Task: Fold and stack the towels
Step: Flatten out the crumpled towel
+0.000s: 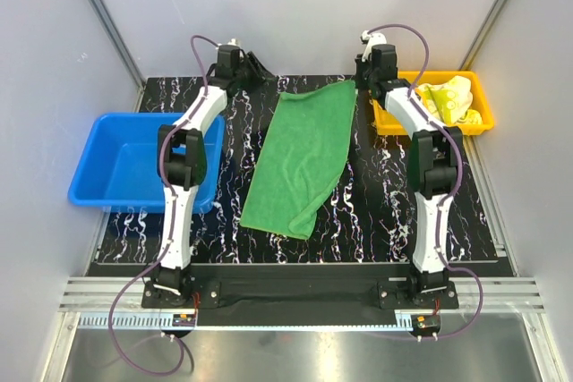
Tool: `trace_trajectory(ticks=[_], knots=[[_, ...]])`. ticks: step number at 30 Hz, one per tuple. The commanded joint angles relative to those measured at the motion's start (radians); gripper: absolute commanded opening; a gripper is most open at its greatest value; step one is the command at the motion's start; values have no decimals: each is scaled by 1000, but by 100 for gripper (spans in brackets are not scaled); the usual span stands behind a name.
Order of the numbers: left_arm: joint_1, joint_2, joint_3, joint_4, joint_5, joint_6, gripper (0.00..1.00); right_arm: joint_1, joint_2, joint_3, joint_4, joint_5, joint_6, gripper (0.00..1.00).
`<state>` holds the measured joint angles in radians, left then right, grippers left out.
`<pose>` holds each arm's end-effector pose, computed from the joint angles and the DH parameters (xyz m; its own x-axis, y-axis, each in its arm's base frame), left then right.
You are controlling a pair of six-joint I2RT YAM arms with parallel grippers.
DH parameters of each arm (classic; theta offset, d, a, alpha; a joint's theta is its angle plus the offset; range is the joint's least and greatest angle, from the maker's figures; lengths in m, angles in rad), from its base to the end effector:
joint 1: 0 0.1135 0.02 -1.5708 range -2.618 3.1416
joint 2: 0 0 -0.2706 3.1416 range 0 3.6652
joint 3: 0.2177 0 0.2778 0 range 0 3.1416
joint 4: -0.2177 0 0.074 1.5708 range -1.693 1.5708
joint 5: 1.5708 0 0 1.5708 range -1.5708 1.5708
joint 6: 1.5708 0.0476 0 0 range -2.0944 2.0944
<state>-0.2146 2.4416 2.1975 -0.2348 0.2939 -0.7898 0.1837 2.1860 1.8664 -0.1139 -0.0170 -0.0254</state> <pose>0.5938 -0.1435 0.2254 -0.6401 -0.5562 -0.5300 0.0006 0.6895 -0.7243 0.5533 0.1036 0.2552 -0.4078 -0.1016 -0.9074 -0.2082 0.9780 -0.0159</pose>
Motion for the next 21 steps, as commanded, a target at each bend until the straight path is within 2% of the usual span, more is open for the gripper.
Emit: trace_trajectory(ticks=[1, 2, 6, 7, 10, 11, 14, 17, 19, 21], knots=[[12, -79, 33, 46, 50, 76, 55, -15, 47, 154, -56, 5, 11, 29], [11, -102, 12, 39, 44, 110, 58, -16, 47, 166, -102, 11, 19, 38], [3, -243, -80, -102, 10, 193, 61, -12, -20, 162, -237, -12, 125, 53], [-8, -275, -135, -135, -1, 208, 61, -12, -69, 148, -286, -11, 148, 53], [-63, -436, -291, -245, -83, 293, 61, 28, -200, 41, -366, -9, 215, 52], [-84, -517, -341, -264, -148, 334, 61, 69, -234, 7, -383, 43, 246, 52], [-173, -628, -527, -330, -238, 380, 62, 112, -366, -154, -423, 57, 354, 49], [-233, -752, -735, -359, -248, 359, 61, 134, -468, -338, -412, -29, 465, 43], [-262, -844, -902, -333, -245, 334, 60, 184, -523, -461, -380, -60, 482, 41], [-272, -889, -994, -304, -239, 298, 60, 233, -540, -550, -377, -83, 495, 38]])
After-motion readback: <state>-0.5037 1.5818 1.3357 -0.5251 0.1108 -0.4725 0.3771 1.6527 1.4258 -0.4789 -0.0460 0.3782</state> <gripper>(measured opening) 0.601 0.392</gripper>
